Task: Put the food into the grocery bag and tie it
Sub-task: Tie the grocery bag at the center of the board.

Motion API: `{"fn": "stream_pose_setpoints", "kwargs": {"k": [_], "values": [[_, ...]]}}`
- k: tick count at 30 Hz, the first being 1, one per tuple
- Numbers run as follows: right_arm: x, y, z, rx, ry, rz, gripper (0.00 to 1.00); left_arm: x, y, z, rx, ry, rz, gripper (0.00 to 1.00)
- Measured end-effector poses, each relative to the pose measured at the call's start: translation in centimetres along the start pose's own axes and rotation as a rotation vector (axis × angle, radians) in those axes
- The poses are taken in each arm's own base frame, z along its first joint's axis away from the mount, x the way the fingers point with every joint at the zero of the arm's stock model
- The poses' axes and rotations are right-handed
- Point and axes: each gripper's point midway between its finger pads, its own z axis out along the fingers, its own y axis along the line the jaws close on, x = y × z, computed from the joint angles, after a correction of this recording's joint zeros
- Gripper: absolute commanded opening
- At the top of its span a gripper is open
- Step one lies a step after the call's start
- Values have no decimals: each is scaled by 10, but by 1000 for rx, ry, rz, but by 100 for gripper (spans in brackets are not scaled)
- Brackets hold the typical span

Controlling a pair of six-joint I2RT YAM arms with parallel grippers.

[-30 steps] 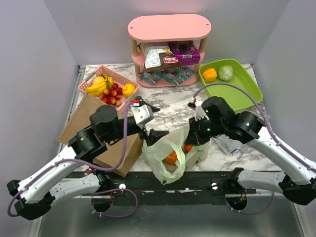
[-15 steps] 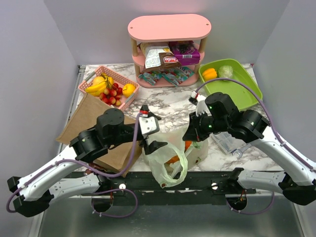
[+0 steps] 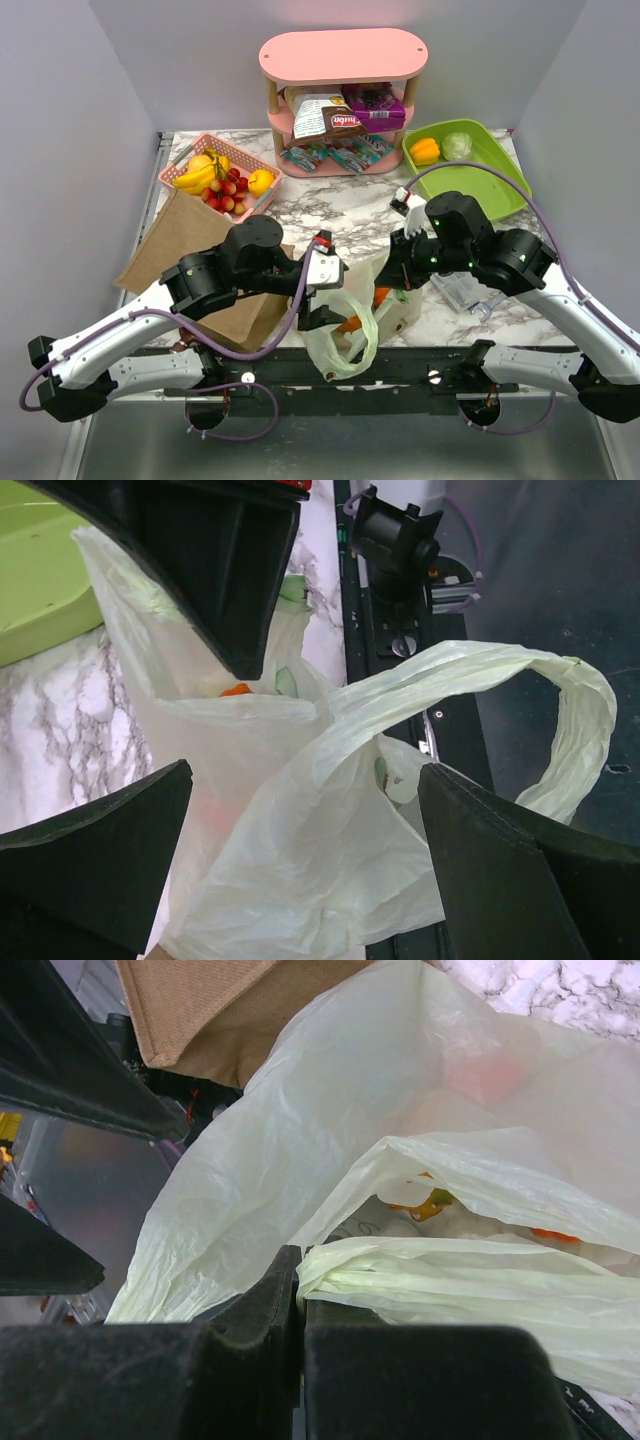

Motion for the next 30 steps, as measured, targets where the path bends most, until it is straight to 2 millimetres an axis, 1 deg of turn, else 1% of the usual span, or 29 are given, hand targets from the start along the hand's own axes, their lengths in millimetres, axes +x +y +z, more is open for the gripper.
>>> {"fn": "stream_pose_setpoints", "kwargs": {"k": [2,4,5,6,7,8,9,10,11,14,16,18,20,21,22,24,25,27,30], "values": [[0,0,0,1,1,0,1,2,-1,6,22,9,-8,98],[1,-1,0,4,0,0,1,7,-4,14,49,30,-25,94],[1,-1,0,5,-2,0,1,7,-4,15,55,30,-28,91],[1,-2,-1,7,-6,-1,1,12,-5,22,70,48,-43,88],[1,-2,-2,6,-9,-1,1,15,-5,27,79,56,-53,81],[1,-1,-3,4,-12,-2,1,17,-5,31,84,57,-62,67],[1,-1,-4,3,-15,-3,1,18,-5,34,87,58,-67,37],[0,-1,-5,2,-19,-4,1,19,-4,36,89,59,-74,3],[0,0,-6,1,-23,-5,1,20,-4,39,90,58,-81,0],[0,0,-9,2,-33,-8,1,21,2,46,77,61,-87,0],[-1,-1,-10,9,-40,-8,1,25,10,49,38,73,-87,0],[-3,-4,-11,27,-53,-8,1,27,21,50,-22,80,-80,0],[-6,-9,-13,57,-72,-6,1,28,45,47,-156,76,-59,0],[-7,-12,-14,75,-81,-5,1,29,59,43,-244,76,-49,0],[-9,-14,-16,92,-93,-3,1,30,67,39,-297,74,-44,0],[-16,-17,-21,120,-124,-5,1,29,98,20,-510,52,-37,0],[-20,-18,-24,133,-143,-6,1,28,106,13,-568,42,-39,0],[-28,-19,-32,155,-179,-10,1,23,129,-11,-740,11,-48,0],[-39,-17,-41,163,-224,-23,1,15,152,-45,-956,-35,-84,0]]}}
